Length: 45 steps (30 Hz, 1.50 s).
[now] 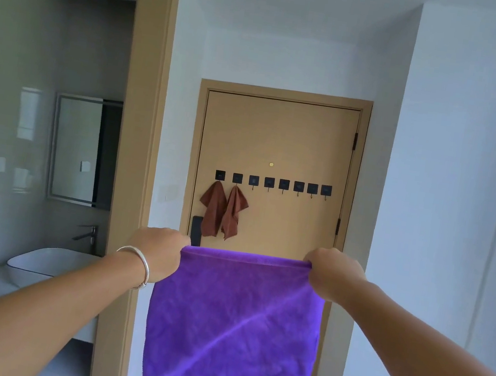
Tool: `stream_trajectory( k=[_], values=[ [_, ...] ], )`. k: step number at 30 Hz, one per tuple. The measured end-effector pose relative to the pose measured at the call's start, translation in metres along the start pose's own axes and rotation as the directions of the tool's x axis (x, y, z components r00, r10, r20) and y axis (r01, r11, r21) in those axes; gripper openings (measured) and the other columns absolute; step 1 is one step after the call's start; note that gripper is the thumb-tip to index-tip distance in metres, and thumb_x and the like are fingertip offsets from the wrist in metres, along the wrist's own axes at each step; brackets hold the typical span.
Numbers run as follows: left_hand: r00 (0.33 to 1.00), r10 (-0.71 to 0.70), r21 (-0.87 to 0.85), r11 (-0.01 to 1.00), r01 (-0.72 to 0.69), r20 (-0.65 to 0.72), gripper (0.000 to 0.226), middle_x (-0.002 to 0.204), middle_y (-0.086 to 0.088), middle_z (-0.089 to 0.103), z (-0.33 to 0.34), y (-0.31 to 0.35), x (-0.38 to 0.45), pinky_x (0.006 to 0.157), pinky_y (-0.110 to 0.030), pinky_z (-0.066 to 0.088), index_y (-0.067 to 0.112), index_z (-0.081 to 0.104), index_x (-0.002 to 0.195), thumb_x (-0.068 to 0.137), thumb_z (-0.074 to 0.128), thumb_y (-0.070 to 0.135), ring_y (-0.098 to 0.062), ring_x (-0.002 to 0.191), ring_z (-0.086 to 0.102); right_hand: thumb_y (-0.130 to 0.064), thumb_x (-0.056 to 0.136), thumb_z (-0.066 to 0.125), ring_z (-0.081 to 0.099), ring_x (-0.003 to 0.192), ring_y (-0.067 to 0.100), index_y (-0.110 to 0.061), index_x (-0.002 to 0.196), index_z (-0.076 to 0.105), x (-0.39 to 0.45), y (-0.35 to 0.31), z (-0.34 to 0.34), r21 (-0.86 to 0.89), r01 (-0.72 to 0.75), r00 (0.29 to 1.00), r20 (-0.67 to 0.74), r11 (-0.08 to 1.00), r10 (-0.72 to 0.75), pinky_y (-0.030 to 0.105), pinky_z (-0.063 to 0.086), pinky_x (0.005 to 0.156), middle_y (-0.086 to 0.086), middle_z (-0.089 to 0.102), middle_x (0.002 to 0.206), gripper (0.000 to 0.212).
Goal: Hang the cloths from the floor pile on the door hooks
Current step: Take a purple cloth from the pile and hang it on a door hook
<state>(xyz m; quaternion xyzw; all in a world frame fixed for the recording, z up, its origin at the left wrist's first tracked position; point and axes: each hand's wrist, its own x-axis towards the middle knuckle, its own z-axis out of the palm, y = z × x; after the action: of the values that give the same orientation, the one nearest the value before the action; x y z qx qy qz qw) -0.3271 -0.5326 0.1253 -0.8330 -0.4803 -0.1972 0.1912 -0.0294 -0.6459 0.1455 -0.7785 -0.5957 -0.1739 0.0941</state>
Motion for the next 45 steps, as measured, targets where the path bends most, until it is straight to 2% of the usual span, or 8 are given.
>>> stream_trajectory(
  k=[8, 18, 24, 28, 34, 38, 41, 45],
  values=[
    [0.999, 0.007, 0.026, 1.0, -0.008, 0.052, 0.027, 0.07, 0.01, 0.054, 0.042, -0.006, 0.058, 0.053, -0.024, 0.033, 0.03, 0.044, 0.068, 0.087, 0.033, 0.015, -0.01, 0.063, 0.052, -0.004, 0.081, 0.038, 0.061, 0.079, 0.022, -0.023, 0.1, 0.065, 0.073, 0.01, 0.047, 0.021, 0.029, 0.999, 0.012, 0.999, -0.03, 0.032, 0.052, 0.066, -0.001, 0.061, 0.086, 0.038],
    [1.0, -0.009, 0.088, 0.996, 0.011, -0.021, 0.024, 0.077, 0.007, 0.06, 0.074, 0.017, 0.191, 0.052, -0.027, 0.031, 0.027, 0.052, 0.076, 0.083, 0.034, 0.013, -0.016, 0.068, 0.055, -0.004, 0.084, 0.039, 0.061, 0.075, 0.017, -0.023, 0.102, 0.065, 0.21, 0.069, 0.078, 0.082, 0.036, 0.997, -0.066, 0.996, -0.031, 0.03, 0.054, 0.064, -0.003, 0.062, 0.085, 0.037],
    [1.0, -0.014, 0.11, 0.994, 0.012, 0.012, 0.023, 0.085, 0.005, 0.063, 0.119, 0.028, 0.243, 0.059, -0.027, 0.033, 0.03, 0.05, 0.081, 0.089, 0.035, 0.014, -0.017, 0.075, 0.057, -0.003, 0.081, 0.036, 0.06, 0.076, 0.019, -0.025, 0.097, 0.065, 0.267, 0.089, 0.12, 0.095, 0.041, 0.999, -0.032, 0.995, -0.038, 0.03, 0.051, 0.063, -0.003, 0.061, 0.084, 0.04],
    [0.999, -0.01, 0.105, 0.994, 0.006, 0.041, 0.021, 0.084, 0.006, 0.061, 0.158, 0.026, 0.268, 0.061, -0.024, 0.034, 0.03, 0.047, 0.082, 0.094, 0.036, 0.017, -0.014, 0.072, 0.056, -0.005, 0.078, 0.036, 0.061, 0.083, 0.021, -0.028, 0.099, 0.066, 0.298, 0.09, 0.157, 0.095, 0.035, 0.999, 0.025, 0.995, -0.038, 0.028, 0.046, 0.065, -0.003, 0.062, 0.093, 0.043],
    [0.997, -0.017, 0.071, 0.997, 0.011, 0.075, 0.019, 0.081, 0.005, 0.058, 0.217, -0.001, 0.32, 0.061, -0.024, 0.034, 0.028, 0.047, 0.083, 0.096, 0.037, 0.018, -0.013, 0.071, 0.055, -0.006, 0.078, 0.036, 0.059, 0.082, 0.021, -0.029, 0.099, 0.066, 0.359, 0.074, 0.197, 0.072, 0.025, 0.998, 0.056, 0.997, -0.029, 0.027, 0.042, 0.064, -0.003, 0.062, 0.093, 0.044],
    [0.999, -0.005, 0.02, 1.0, 0.004, 0.039, 0.024, 0.081, 0.004, 0.061, 0.25, -0.031, 0.364, 0.062, -0.024, 0.04, 0.026, 0.057, 0.087, 0.095, 0.037, 0.017, -0.015, 0.071, 0.057, -0.007, 0.078, 0.037, 0.059, 0.084, 0.021, -0.028, 0.098, 0.066, 0.406, 0.055, 0.215, 0.029, 0.003, 0.998, 0.065, 1.0, -0.005, 0.027, 0.044, 0.066, -0.002, 0.063, 0.096, 0.041],
    [1.0, 0.008, -0.036, 0.999, -0.008, 0.002, 0.027, 0.075, 0.004, 0.06, 0.268, -0.06, 0.402, 0.057, -0.023, 0.036, 0.026, 0.059, 0.082, 0.094, 0.036, 0.017, -0.016, 0.068, 0.057, -0.006, 0.078, 0.038, 0.061, 0.089, 0.022, -0.026, 0.1, 0.066, 0.449, 0.037, 0.223, 0.0, -0.016, 0.998, 0.061, 1.0, 0.016, 0.028, 0.047, 0.067, -0.001, 0.064, 0.098, 0.041],
    [1.0, 0.008, -0.1, 0.995, -0.01, -0.021, 0.029, 0.071, 0.005, 0.06, 0.289, -0.095, 0.452, 0.053, -0.021, 0.033, 0.026, 0.059, 0.078, 0.094, 0.036, 0.018, -0.014, 0.064, 0.056, -0.005, 0.076, 0.036, 0.061, 0.083, 0.02, -0.026, 0.096, 0.067, 0.503, 0.015, 0.229, 0.02, -0.047, 0.998, 0.043, 0.999, 0.046, 0.029, 0.051, 0.067, -0.003, 0.063, 0.091, 0.042]
  ],
)
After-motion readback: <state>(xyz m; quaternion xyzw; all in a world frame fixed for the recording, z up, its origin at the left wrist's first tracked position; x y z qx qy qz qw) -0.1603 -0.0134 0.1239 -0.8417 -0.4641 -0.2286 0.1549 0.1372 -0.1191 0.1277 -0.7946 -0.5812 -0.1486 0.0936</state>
